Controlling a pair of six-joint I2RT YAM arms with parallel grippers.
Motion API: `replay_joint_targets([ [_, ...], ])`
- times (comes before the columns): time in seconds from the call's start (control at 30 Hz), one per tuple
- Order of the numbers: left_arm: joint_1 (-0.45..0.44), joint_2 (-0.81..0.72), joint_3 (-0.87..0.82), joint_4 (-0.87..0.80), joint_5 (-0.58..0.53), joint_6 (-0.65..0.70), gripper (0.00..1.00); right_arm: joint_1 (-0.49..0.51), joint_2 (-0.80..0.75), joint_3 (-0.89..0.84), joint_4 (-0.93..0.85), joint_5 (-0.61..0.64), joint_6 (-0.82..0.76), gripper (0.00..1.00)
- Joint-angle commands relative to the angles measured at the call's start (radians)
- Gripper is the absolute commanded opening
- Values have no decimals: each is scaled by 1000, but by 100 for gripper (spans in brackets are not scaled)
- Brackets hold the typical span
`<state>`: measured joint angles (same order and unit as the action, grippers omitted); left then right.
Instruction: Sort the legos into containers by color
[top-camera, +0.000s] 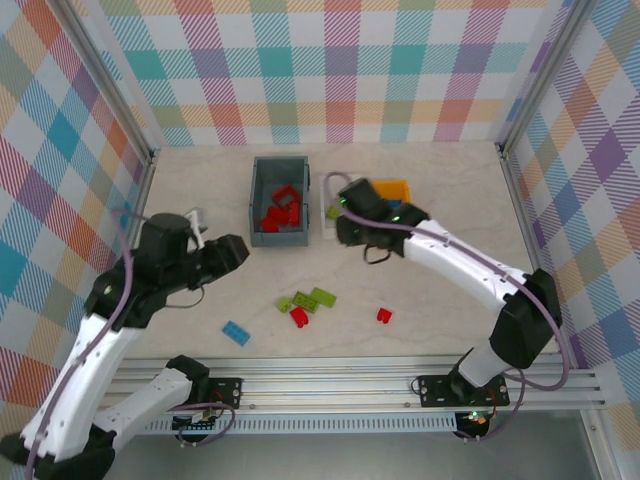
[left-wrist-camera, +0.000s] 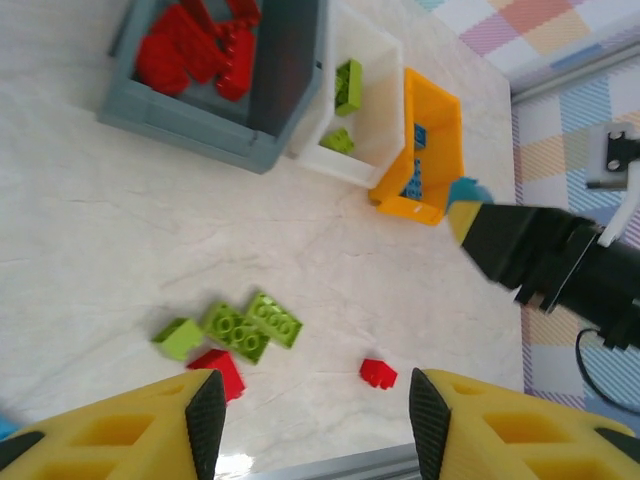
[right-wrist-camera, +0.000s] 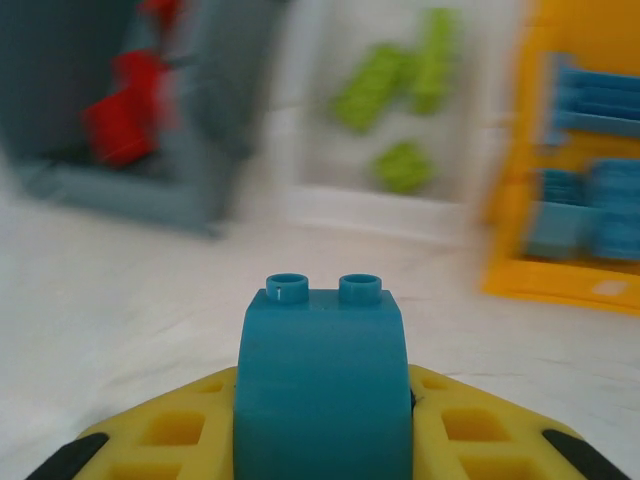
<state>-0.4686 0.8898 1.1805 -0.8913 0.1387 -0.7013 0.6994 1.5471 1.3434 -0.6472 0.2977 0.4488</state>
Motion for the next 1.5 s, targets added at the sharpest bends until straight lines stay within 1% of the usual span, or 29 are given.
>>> replay_joint_targets([
  [0.0, -118, 116, 13, 194, -1, -41, 53, -93, 60, -38, -42, -40, -1, 34],
  [0.03, -173, 163, 31, 213, -41, -37, 53, -128, 87, -22, -53, -40, -2, 34],
  [0.13, -285, 287, 100, 224, -129, -20, 53, -210, 174, 37, -84, -27, 2, 35],
  [0.3, -401, 412, 130, 284, -181, -22, 53, -286, 300, 134, -110, -35, 1, 36],
  [0.5, -507, 539, 156, 296, -225, 49, 55, -331, 384, 220, -136, -51, -14, 39],
  [0.6, -537, 596, 162, 273, -236, 67, 56, -336, 418, 253, -153, -56, -19, 45],
  [0.7, -569, 633, 156, 278, -235, 69, 59, -334, 416, 272, -165, -67, -25, 56],
  [0.77, -597, 653, 160, 276, -245, 68, 61, -333, 373, 261, -153, -77, -30, 64],
  [0.8, -609, 660, 162, 276, -253, 66, 62, -332, 351, 257, -148, -81, -34, 66],
  [0.93, -665, 706, 166, 280, -280, 39, 65, -325, 202, 240, -147, -106, -44, 67],
  [1.13, -768, 852, 248, 265, -339, 31, 73, -324, -130, 121, -197, -125, -28, 73],
  [1.23, -794, 943, 310, 233, -366, 18, 78, -325, -316, 42, -236, -133, -10, 76],
  [1.33, -798, 1010, 354, 183, -384, -72, 85, -325, -483, -8, -285, -145, 6, 76],
  [1.4, -797, 1044, 387, 133, -386, -165, 86, -326, -567, -16, -326, -142, 13, 77],
  [1.47, -797, 1072, 413, 105, -362, -277, 86, -325, -626, -11, -368, -134, 8, 77],
])
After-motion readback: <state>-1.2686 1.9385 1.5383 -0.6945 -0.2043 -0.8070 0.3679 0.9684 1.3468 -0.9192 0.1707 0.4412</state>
